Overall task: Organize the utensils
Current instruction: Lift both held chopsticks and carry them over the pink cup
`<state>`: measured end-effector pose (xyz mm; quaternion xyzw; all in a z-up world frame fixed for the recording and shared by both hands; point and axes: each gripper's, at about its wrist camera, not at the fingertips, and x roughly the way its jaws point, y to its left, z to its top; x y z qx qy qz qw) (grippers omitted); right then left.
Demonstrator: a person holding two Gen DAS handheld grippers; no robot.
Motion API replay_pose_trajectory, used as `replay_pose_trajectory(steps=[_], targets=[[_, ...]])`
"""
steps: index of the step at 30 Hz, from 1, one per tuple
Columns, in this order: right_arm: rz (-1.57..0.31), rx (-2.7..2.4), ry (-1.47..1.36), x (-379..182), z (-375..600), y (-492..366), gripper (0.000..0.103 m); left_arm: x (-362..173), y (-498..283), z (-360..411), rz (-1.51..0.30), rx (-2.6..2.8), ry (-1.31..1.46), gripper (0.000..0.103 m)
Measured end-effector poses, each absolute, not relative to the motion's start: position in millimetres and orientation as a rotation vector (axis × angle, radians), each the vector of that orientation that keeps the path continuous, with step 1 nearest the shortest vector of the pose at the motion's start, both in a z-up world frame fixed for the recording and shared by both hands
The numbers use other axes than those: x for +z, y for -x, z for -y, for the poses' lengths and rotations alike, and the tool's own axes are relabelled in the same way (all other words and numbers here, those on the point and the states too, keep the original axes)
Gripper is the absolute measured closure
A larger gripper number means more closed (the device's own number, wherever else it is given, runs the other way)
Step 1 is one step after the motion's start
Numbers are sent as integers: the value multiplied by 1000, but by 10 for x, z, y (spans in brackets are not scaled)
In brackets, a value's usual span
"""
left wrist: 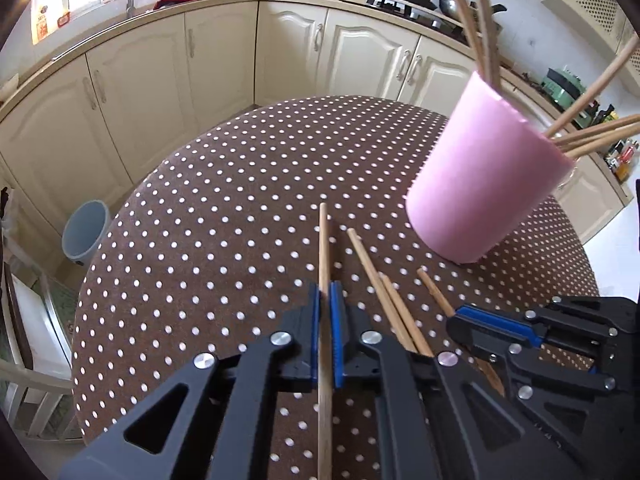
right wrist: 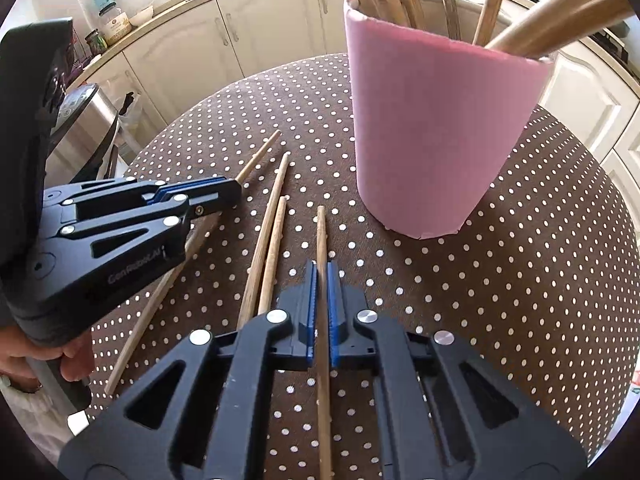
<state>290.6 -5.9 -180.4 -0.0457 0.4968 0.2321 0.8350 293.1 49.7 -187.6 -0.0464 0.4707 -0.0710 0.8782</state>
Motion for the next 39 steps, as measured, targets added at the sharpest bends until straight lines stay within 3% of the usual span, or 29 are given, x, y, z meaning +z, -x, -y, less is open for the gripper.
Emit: replay_pose_trajectory(steps=[28, 39], targets=[[-620, 528, -21, -426, 570, -1998, 97, -459, -1824, -263, -585, -312, 104, 97], [-464, 493, -15, -64, 623, -1896, 98, -102, -1808, -152, -492, -301, 86, 97]])
